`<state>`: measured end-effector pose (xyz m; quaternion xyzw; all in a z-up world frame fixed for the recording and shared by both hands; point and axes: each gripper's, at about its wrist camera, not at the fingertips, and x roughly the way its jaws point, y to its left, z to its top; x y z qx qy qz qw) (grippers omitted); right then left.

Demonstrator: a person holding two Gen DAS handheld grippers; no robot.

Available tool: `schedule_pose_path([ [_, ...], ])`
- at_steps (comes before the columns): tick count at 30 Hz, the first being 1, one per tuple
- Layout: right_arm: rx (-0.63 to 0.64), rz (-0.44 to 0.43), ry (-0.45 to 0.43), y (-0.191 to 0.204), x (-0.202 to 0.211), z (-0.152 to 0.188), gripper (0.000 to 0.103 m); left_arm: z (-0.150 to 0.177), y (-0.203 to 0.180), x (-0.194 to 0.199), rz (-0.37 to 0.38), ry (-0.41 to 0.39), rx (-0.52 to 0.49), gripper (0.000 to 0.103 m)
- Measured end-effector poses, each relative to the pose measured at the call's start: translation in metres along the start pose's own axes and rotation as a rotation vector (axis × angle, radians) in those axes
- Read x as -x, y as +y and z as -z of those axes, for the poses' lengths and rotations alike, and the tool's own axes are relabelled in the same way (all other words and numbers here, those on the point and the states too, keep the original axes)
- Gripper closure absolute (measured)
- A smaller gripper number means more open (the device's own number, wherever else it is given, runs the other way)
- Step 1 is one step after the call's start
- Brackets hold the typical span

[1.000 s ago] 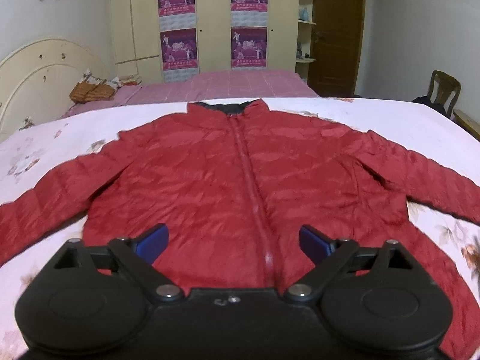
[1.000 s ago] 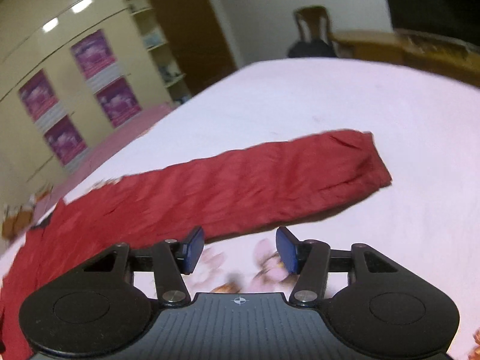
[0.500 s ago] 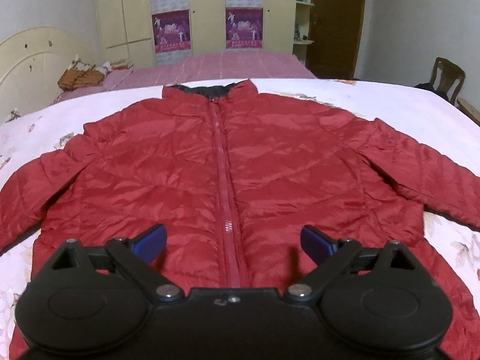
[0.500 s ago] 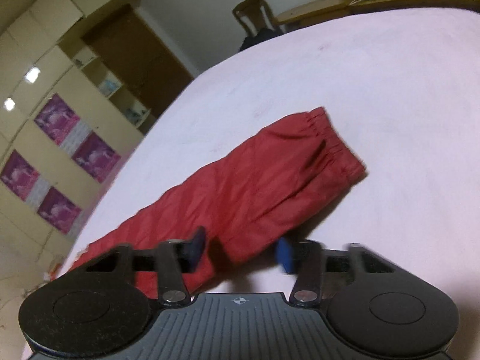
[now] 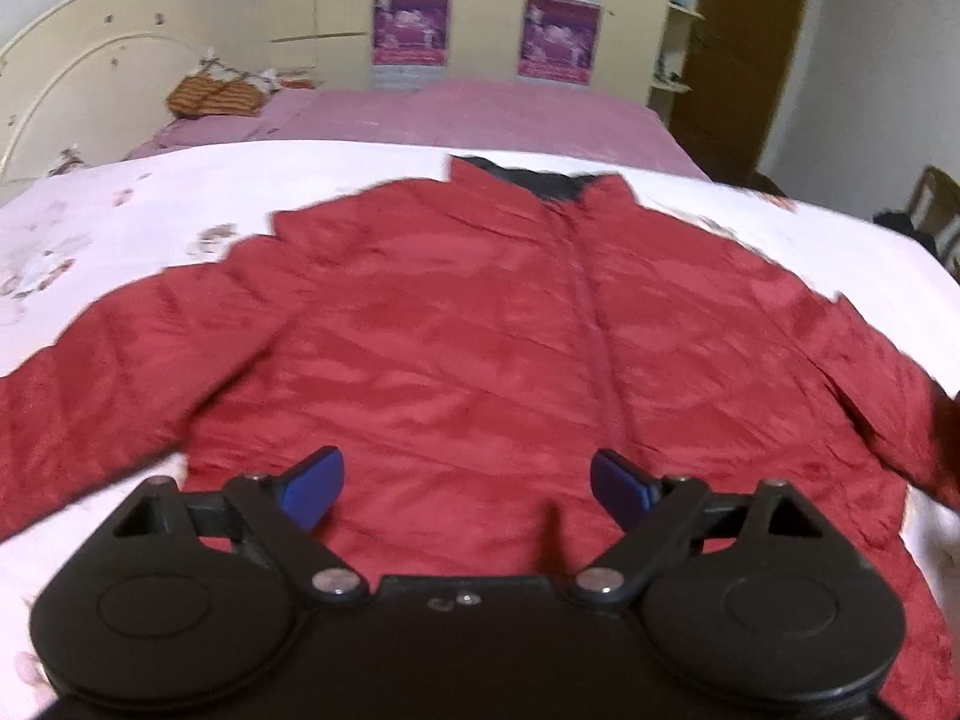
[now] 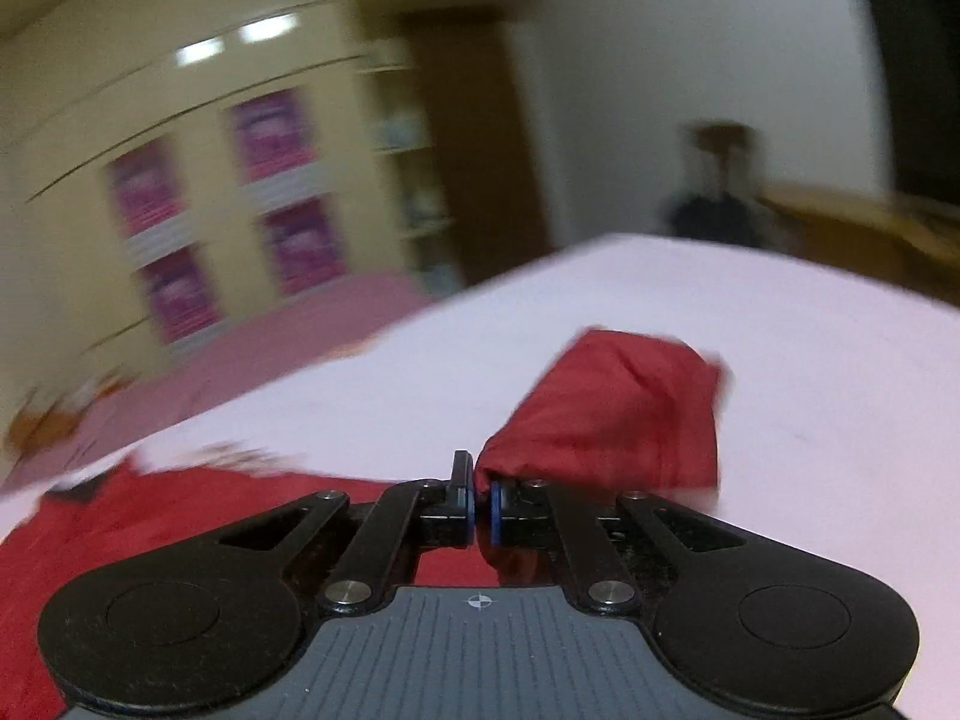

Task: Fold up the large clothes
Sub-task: 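Carry the held sleeve across the jacket body and open the right gripper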

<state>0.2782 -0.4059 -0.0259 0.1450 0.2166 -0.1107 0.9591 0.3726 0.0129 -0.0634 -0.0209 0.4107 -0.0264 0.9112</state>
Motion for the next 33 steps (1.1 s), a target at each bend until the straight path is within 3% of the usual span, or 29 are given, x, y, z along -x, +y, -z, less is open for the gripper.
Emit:
schedule_pose_path([
  [5,0.156,-0.205,0.078,0.106,-0.009,0.025,0.099,-0.006,0.040,-0.006,0.063,0.012,0.056,0.018],
  [11,0.337,-0.343,0.198,0.211,-0.008,0.076,0.099,-0.003,0.079,-0.013,0.111,0.008,0.094,0.022],
  [17,0.472,-0.451,0.291,0.292,-0.022,0.128,0.099,-0.003,0.115,-0.014,0.168,0.007,0.145,0.022],
  [22,0.560,-0.508,0.349,0.336,-0.043,0.152,0.098,-0.009,0.124,-0.015,0.212,0.005,0.139,0.020],
  [23,0.593,-0.515,0.345,0.343,-0.044,0.157,0.082,-0.010,0.124,-0.015,0.217,0.003,0.138,0.018],
  [24,0.607,-0.535,0.335,0.348,-0.043,0.161,0.049,-0.011,0.124,-0.016,0.220,0.002,0.136,0.017],
  [26,0.602,-0.567,0.289,0.352,-0.043,0.160,0.029,-0.013,0.122,-0.016,0.225,-0.005,0.133,0.010],
  [29,0.584,-0.579,0.254,0.340,-0.032,0.155,0.030,-0.015,0.117,-0.020,0.255,-0.001,0.139,0.009],
  [33,0.472,-0.493,0.252,0.298,-0.030,0.136,0.064,-0.017,0.097,-0.042,0.260,0.049,0.107,0.016],
])
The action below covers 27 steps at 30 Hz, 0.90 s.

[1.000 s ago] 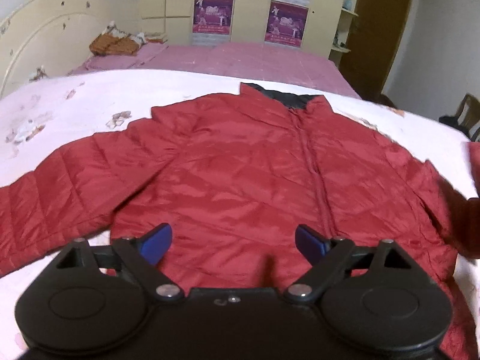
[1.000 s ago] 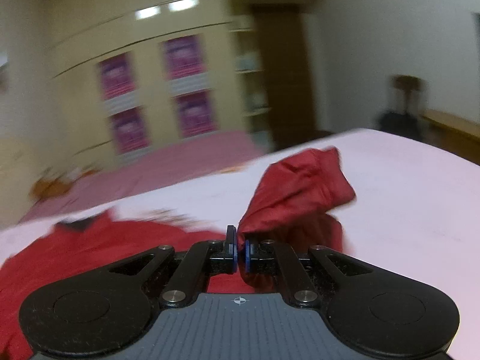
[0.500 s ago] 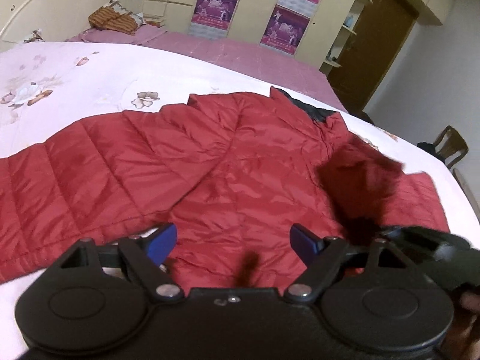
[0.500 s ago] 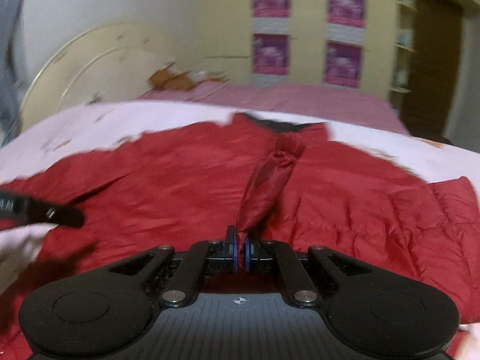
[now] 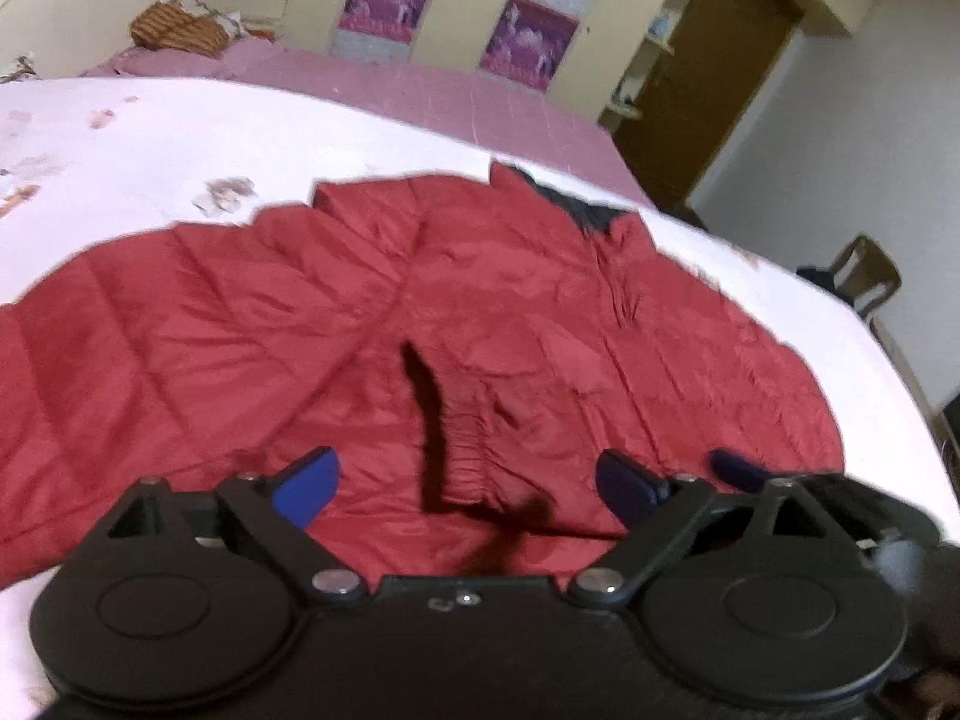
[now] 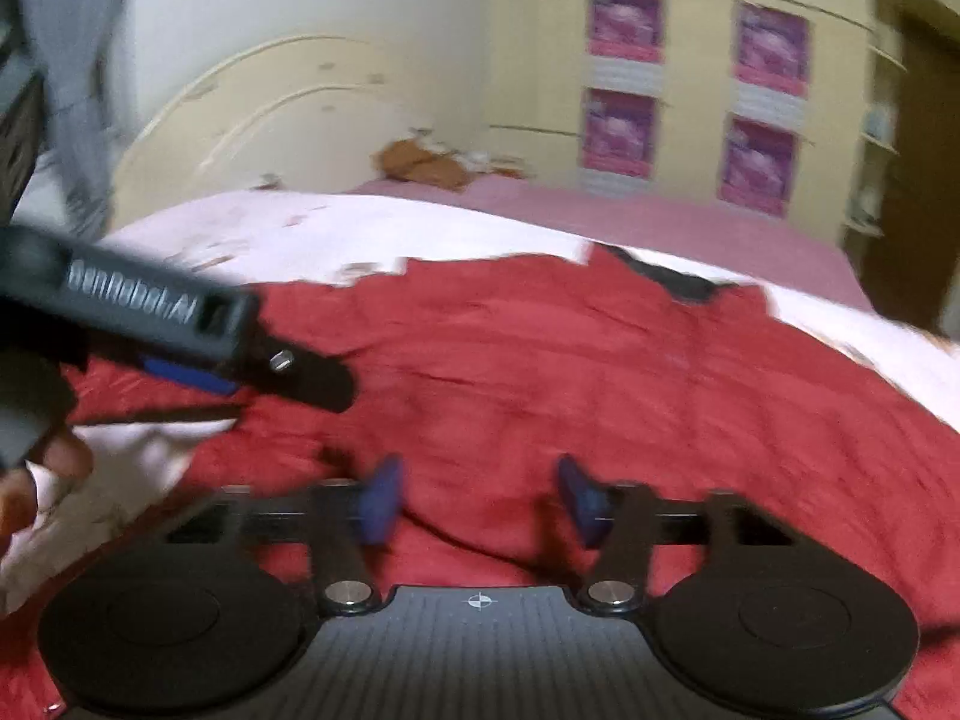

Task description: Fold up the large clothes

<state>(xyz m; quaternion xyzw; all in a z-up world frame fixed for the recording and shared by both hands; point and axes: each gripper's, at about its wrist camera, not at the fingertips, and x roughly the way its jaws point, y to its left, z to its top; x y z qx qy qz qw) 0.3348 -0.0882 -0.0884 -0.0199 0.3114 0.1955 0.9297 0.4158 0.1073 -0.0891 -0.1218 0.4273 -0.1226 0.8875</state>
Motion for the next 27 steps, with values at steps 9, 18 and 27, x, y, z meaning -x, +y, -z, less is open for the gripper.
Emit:
schedule_pose_path([
  [9,-0.261,0.207,-0.017,-0.098,0.068,0.003,0.073,-0.016,-0.020,-0.018,-0.039,-0.081,-0.066,0.086],
  [18,-0.350,0.326,-0.010,-0.152,0.093,0.016,0.087,-0.011,-0.004,-0.015,-0.119,-0.072,-0.106,0.086],
  [27,-0.298,0.384,0.071,-0.189,0.057,0.017,0.095,0.000,-0.005,-0.038,-0.172,-0.052,-0.098,0.086],
])
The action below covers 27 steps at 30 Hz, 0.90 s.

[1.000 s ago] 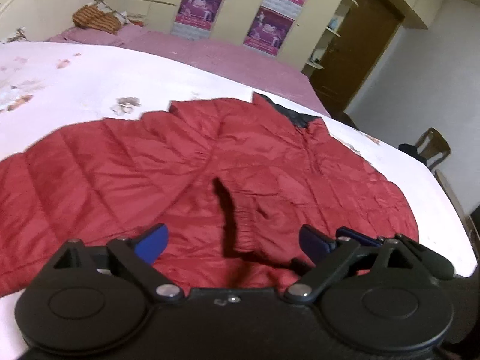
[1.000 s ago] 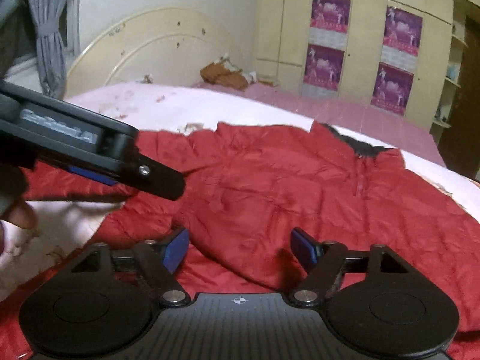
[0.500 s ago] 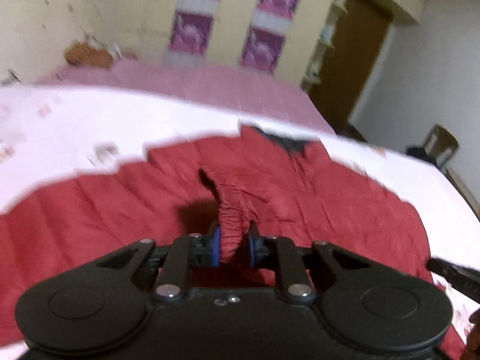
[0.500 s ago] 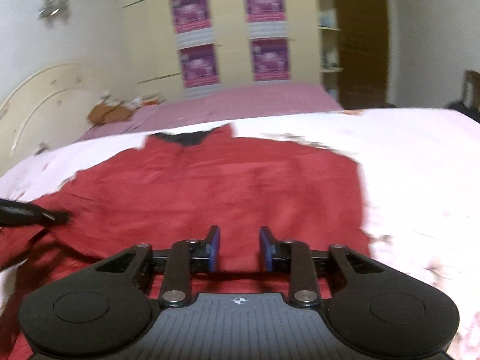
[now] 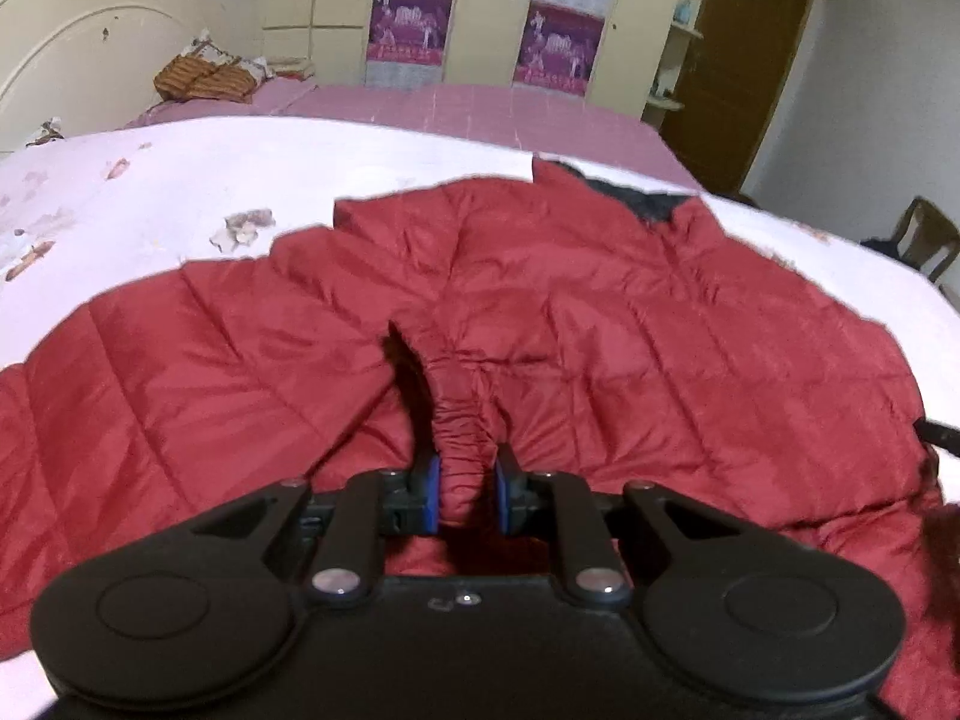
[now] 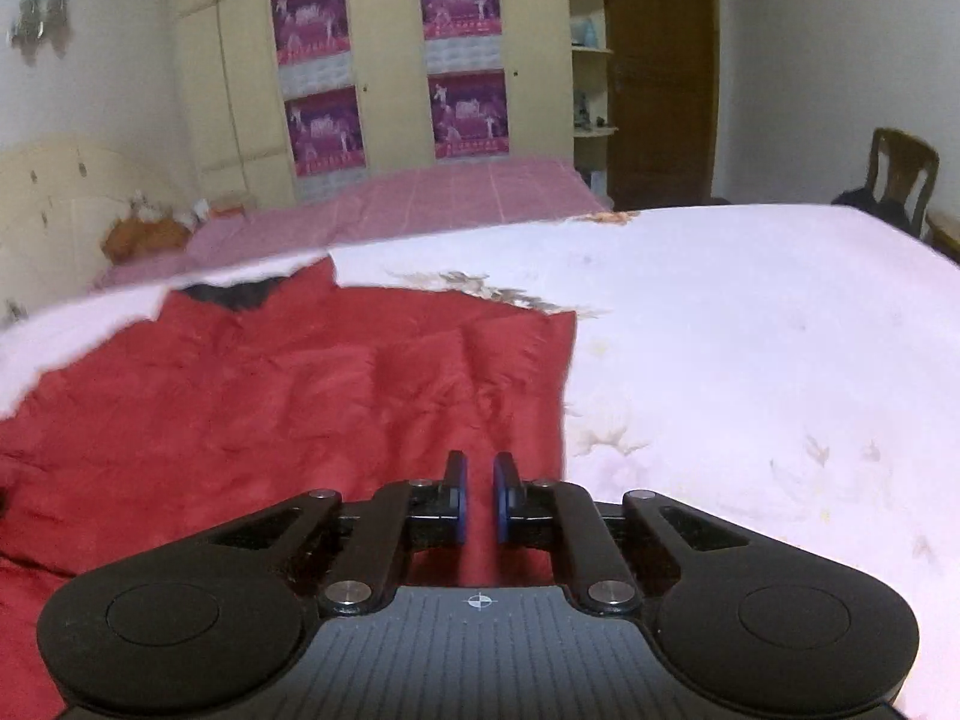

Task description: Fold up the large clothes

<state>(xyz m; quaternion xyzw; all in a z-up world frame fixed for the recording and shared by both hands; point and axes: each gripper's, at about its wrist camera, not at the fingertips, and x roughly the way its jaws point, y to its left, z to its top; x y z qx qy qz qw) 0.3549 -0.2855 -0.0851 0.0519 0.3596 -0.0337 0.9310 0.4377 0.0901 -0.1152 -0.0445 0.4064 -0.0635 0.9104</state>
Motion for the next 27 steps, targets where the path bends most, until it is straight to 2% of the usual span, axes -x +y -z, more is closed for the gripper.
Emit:
schedule_pose_path([
  [1,-0.007,0.002,0.052,-0.004,-0.012,0.002,0.095,0.002,0.001,0.001,0.005,0.004,-0.006,0.086],
  [3,0.012,-0.004,0.053,-0.007,-0.014,0.005,0.095,0.001,-0.002,0.002,0.005,0.015,-0.039,0.085],
  [5,0.031,0.000,0.044,-0.008,-0.005,0.003,0.095,-0.002,0.001,0.011,-0.014,0.009,-0.033,0.077],
  [7,0.000,-0.020,-0.017,-0.014,0.012,-0.004,0.095,-0.003,0.006,0.033,-0.054,-0.057,-0.024,0.074],
  [8,0.002,-0.028,-0.058,-0.015,0.022,-0.010,0.095,-0.004,0.006,0.040,-0.082,-0.095,-0.035,0.076],
  [10,0.035,-0.036,-0.104,-0.013,0.027,-0.022,0.095,-0.010,0.003,0.042,-0.078,-0.130,-0.049,0.076],
  [14,0.070,-0.045,-0.059,-0.006,-0.011,-0.035,0.095,-0.024,-0.020,0.000,-0.034,-0.089,-0.106,0.074],
  [16,0.087,0.000,0.025,-0.007,-0.039,-0.030,0.095,-0.024,-0.023,-0.025,-0.027,-0.032,-0.103,0.074],
  [17,0.078,-0.001,0.040,-0.011,-0.047,-0.028,0.095,-0.023,-0.023,-0.033,-0.024,-0.021,-0.106,0.074],
  [19,0.107,-0.005,0.030,-0.014,-0.044,-0.027,0.095,-0.025,-0.021,-0.030,-0.022,-0.013,-0.101,0.075],
  [21,0.105,-0.010,0.024,-0.018,-0.035,-0.031,0.095,-0.029,-0.020,-0.019,-0.017,-0.048,-0.087,0.076],
  [23,0.081,-0.025,-0.026,-0.022,-0.026,-0.041,0.095,-0.037,-0.023,-0.016,0.006,-0.078,-0.079,0.076],
  [25,0.098,-0.031,-0.046,-0.019,-0.032,-0.053,0.095,-0.043,-0.029,-0.026,0.013,-0.063,-0.100,0.076],
  [27,0.118,-0.031,-0.029,-0.014,-0.046,-0.061,0.095,-0.046,-0.033,-0.041,0.006,-0.044,-0.116,0.074],
])
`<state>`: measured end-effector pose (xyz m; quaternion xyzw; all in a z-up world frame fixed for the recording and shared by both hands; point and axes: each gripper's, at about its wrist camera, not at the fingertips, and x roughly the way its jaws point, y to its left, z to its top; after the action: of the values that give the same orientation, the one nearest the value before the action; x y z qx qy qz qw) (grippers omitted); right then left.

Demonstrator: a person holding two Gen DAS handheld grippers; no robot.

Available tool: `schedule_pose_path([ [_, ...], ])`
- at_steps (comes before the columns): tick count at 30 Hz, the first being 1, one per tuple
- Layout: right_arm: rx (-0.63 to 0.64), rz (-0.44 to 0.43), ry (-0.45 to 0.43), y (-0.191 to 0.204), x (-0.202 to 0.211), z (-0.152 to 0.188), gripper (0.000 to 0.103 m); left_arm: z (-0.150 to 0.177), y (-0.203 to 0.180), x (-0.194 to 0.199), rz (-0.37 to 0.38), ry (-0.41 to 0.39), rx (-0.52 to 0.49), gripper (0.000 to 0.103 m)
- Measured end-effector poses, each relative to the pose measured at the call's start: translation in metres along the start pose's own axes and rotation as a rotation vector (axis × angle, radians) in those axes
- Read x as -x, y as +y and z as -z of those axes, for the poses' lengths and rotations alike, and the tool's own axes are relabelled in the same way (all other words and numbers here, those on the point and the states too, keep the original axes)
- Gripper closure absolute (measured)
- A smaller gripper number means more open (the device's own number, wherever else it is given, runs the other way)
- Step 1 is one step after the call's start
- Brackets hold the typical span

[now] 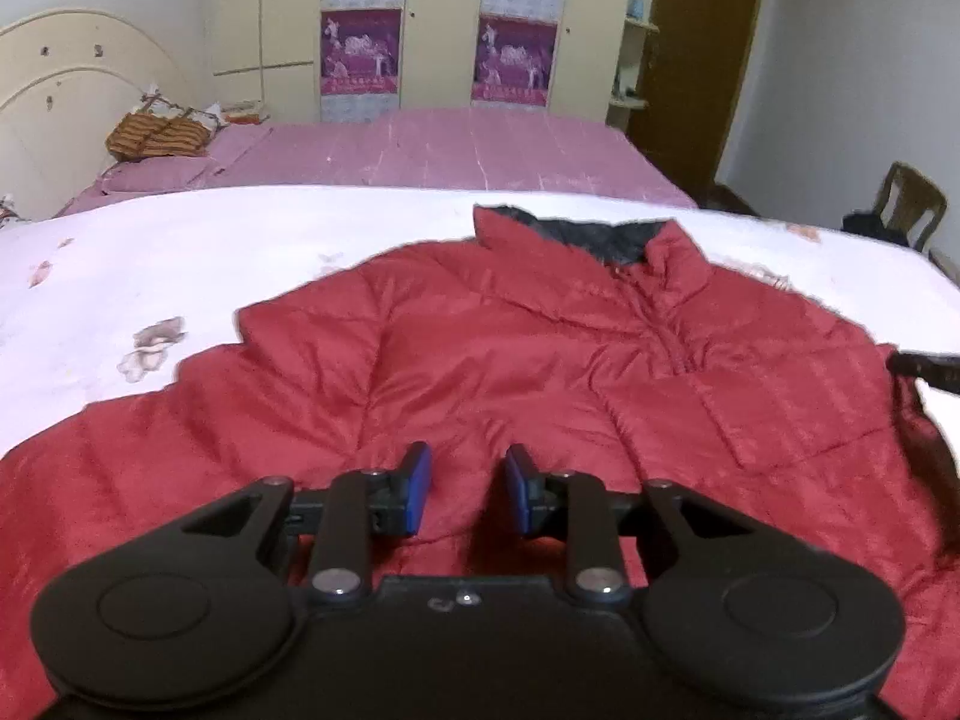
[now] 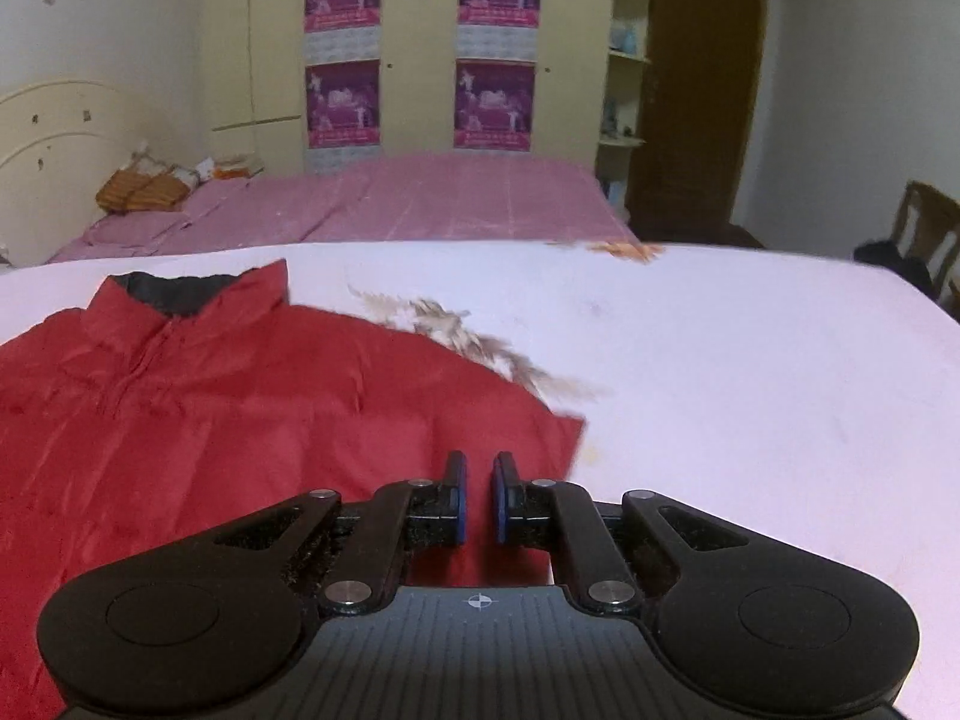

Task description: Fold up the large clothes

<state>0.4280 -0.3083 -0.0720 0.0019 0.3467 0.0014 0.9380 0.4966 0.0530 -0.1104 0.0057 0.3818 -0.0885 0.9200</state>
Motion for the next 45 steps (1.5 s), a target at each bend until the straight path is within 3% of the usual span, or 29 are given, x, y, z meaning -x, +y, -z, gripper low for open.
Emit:
schedule_pose_path([
  [3,0.020,0.027,0.059,-0.005,-0.033,-0.002,0.095,0.001,0.005,-0.015,-0.016,0.025,0.018,0.074],
  [5,0.008,0.027,0.050,-0.012,-0.040,0.002,0.095,0.002,0.007,-0.015,-0.049,0.020,0.009,0.074],
  [10,-0.007,0.070,0.049,-0.026,-0.043,0.005,0.095,0.006,0.014,-0.014,-0.047,0.022,0.016,0.074],
  [13,0.001,0.089,0.059,-0.021,-0.032,-0.001,0.095,0.000,0.006,-0.002,-0.060,0.019,-0.008,0.076],
  [16,-0.008,0.050,0.009,-0.009,-0.007,-0.007,0.095,-0.001,-0.007,0.010,-0.022,-0.008,-0.033,0.075],
  [23,0.060,-0.004,0.054,0.028,0.006,0.001,0.094,0.013,-0.026,0.016,0.013,0.007,-0.047,0.070],
  [28,0.102,0.005,0.131,0.031,-0.008,0.020,0.095,0.022,-0.023,0.004,0.005,0.048,-0.062,0.068],
  [34,0.097,0.011,0.116,0.032,0.004,0.019,0.095,0.017,-0.024,0.017,-0.001,0.050,-0.061,0.071],
  [38,0.100,0.005,0.072,0.030,0.035,0.022,0.095,0.024,-0.024,0.039,0.017,0.009,-0.052,0.065],
  [41,0.108,0.001,0.166,0.029,0.024,0.043,0.095,0.036,-0.025,0.020,0.012,0.080,-0.068,0.063],
  [45,0.135,0.025,0.113,0.037,0.025,0.051,0.092,0.036,-0.026,0.020,0.003,0.074,-0.060,0.063],
])
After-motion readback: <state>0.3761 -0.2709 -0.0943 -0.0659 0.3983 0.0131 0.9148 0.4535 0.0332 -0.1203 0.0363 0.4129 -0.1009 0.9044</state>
